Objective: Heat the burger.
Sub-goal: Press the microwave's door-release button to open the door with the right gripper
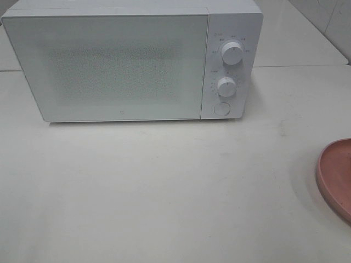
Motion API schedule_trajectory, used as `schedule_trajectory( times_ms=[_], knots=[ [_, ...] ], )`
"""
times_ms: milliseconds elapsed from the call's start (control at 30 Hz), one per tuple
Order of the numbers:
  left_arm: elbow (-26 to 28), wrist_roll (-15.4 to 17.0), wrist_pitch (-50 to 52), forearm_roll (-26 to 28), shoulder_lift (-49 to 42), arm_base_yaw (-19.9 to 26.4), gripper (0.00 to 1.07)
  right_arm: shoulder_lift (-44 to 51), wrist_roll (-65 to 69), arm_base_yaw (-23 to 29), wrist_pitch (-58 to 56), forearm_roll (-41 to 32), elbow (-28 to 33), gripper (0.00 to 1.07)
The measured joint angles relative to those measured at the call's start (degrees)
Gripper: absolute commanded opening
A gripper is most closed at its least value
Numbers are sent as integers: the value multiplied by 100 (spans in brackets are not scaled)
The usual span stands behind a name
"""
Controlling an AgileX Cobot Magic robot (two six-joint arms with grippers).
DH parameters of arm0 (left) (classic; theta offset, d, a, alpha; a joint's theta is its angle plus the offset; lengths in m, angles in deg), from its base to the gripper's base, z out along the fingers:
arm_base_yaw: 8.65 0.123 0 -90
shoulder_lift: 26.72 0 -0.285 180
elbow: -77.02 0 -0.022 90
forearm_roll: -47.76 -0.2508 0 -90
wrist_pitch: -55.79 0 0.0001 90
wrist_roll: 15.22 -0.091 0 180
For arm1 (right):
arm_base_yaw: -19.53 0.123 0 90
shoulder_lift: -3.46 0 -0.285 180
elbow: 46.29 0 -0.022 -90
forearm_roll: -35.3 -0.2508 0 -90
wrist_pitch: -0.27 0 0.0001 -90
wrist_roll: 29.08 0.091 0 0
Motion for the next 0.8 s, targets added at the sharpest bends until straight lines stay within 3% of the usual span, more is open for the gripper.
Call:
schedule_trajectory(
  times_ms=[800],
  knots=[
    [0, 0, 0, 0, 0, 0, 100, -2068, 0, 0, 2435, 0, 0, 75]
  ],
)
